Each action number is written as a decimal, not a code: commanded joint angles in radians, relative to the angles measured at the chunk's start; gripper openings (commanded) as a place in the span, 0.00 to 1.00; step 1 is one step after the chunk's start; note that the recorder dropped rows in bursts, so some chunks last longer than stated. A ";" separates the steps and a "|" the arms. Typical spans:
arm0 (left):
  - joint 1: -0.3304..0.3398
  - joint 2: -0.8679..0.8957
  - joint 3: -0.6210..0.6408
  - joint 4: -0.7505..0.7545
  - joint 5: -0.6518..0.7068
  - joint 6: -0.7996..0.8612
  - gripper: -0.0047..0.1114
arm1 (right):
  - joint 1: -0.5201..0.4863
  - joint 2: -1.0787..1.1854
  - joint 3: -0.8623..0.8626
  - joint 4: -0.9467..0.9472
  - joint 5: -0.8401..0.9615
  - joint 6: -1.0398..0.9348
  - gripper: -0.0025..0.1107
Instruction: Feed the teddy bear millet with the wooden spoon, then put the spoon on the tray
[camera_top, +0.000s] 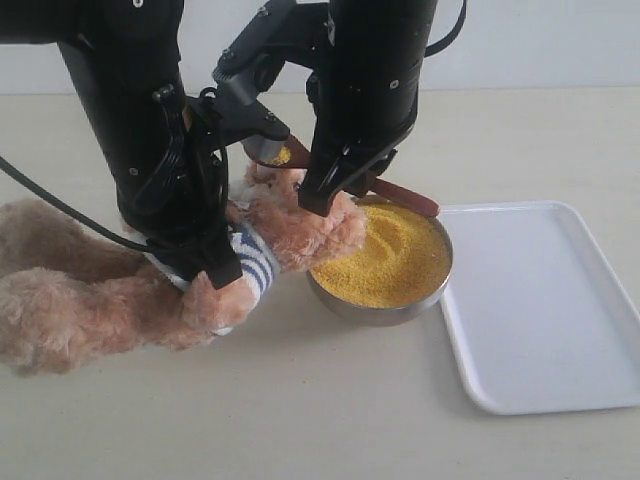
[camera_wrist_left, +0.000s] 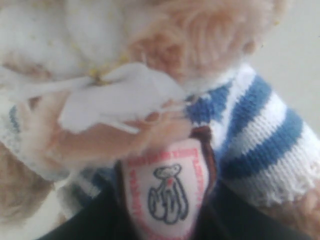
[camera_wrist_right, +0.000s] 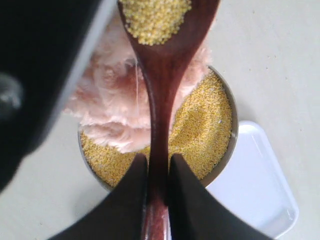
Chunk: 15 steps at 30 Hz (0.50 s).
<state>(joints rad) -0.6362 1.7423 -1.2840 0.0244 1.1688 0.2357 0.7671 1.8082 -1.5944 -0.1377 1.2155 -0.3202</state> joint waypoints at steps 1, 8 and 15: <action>-0.004 -0.012 0.003 -0.006 0.006 0.006 0.07 | 0.001 -0.001 -0.010 -0.008 0.006 0.003 0.02; -0.004 -0.012 0.003 -0.006 0.006 0.006 0.07 | 0.001 -0.001 -0.010 0.000 0.006 0.003 0.02; -0.004 -0.012 0.003 -0.006 0.001 0.006 0.07 | 0.001 -0.001 -0.010 0.017 0.006 -0.001 0.02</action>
<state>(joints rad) -0.6362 1.7423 -1.2840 0.0244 1.1688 0.2357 0.7671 1.8082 -1.5961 -0.1291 1.2155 -0.3180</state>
